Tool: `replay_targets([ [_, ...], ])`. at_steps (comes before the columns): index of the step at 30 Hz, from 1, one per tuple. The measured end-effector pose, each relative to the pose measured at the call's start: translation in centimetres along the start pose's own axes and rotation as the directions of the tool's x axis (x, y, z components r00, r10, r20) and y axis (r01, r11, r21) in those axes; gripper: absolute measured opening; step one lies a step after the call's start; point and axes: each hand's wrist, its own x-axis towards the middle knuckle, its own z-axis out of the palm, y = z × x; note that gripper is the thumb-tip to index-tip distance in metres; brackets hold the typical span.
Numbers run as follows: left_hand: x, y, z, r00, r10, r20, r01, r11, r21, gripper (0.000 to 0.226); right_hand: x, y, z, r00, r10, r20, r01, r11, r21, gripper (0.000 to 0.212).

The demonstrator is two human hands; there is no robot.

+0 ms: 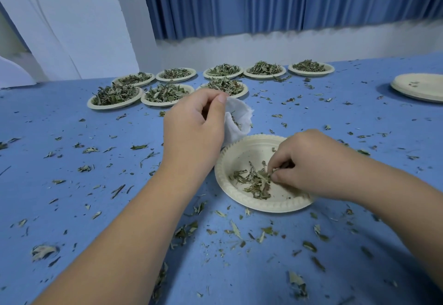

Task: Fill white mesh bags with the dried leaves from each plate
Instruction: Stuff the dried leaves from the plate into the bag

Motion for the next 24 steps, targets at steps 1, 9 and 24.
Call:
replay_targets([
  [1, -0.1, 0.0, 0.0, 1.0, 0.015, 0.011, -0.015, 1.0, 0.019, 0.017, -0.1, 0.3, -0.3, 1.0, 0.0, -0.026, 0.001, 0.999, 0.048, 0.01],
  [9, -0.4, 0.5, 0.5, 0.993, 0.012, 0.114, -0.024, 0.995, 0.101, 0.018, -1.2, 0.7, -3.2, 0.972, 0.013, -0.233, 0.071, 0.934, 0.351, 0.015],
  [24, -0.8, 2.0, 0.5, 0.963, -0.121, 0.239, 0.128, 0.992, -0.014, 0.026, 0.3, -4.1, -3.7, 0.934, -0.159, -0.32, 0.097, 0.974, -0.203, 0.018],
])
